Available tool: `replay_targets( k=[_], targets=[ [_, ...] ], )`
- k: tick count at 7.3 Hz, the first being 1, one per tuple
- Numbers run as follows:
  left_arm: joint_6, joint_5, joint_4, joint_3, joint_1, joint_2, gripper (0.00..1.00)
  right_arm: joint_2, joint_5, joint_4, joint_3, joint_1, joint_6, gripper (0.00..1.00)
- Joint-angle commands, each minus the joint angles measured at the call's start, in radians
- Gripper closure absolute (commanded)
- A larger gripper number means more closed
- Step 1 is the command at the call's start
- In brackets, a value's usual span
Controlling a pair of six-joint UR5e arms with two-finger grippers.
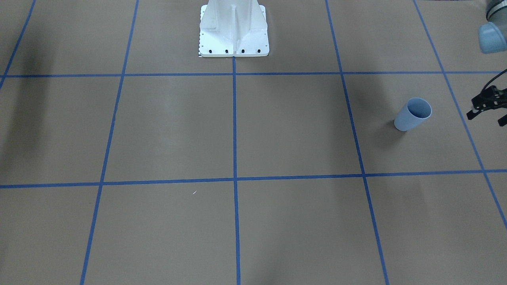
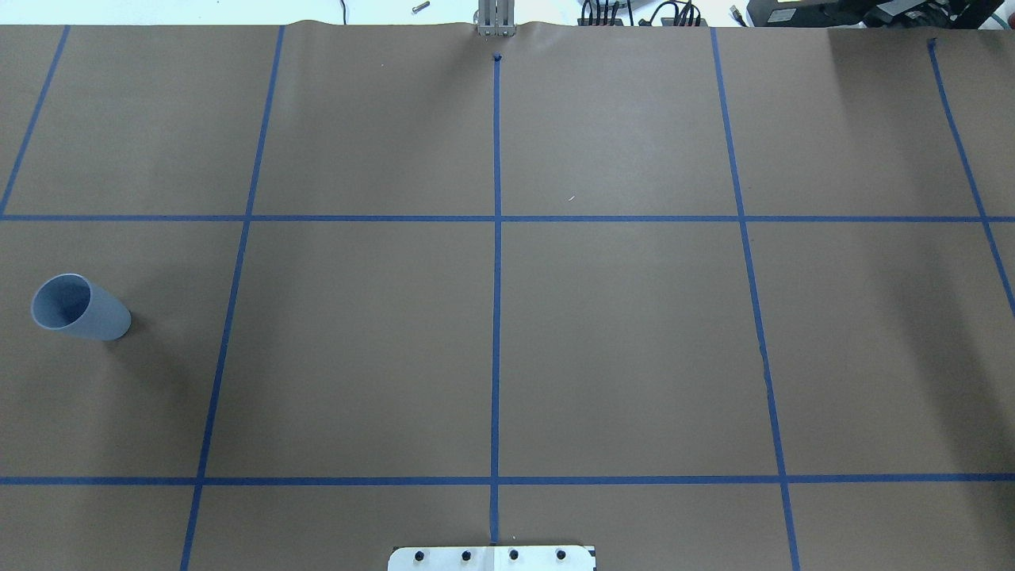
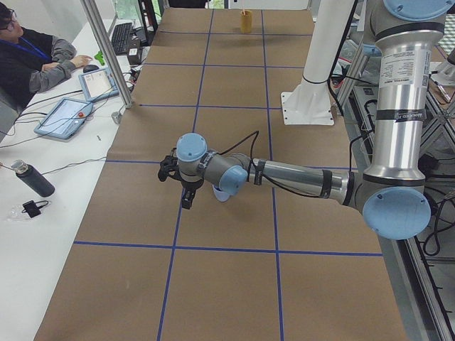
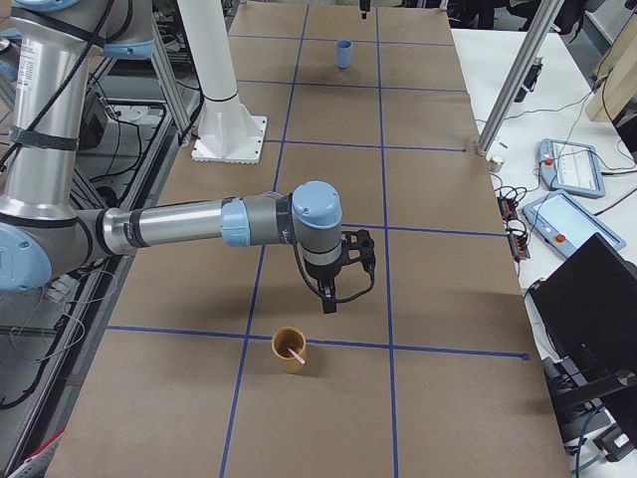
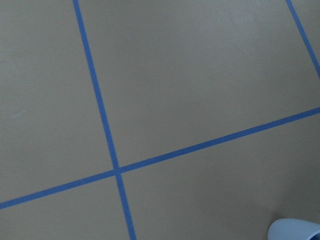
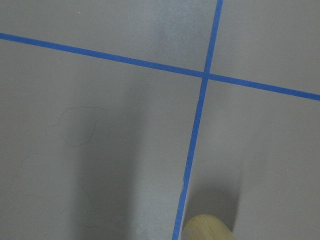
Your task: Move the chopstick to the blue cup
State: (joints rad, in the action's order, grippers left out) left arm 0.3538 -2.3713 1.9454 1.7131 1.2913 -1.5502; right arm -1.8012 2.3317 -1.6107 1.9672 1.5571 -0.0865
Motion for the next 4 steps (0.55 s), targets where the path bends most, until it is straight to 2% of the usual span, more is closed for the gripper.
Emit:
replay_targets(
  k=[1,4],
  targets=[
    [0.091,0.018,0.067,0.011,-0.107,0.047,0.01,-0.001,0.002,0.000,-0.001,0.000,0.001,0.00],
    [0.147,0.017,0.127,0.013,-0.186,0.084,0.02,-0.001,0.002,0.000,-0.001,0.000,0.001,0.00]
  ],
)
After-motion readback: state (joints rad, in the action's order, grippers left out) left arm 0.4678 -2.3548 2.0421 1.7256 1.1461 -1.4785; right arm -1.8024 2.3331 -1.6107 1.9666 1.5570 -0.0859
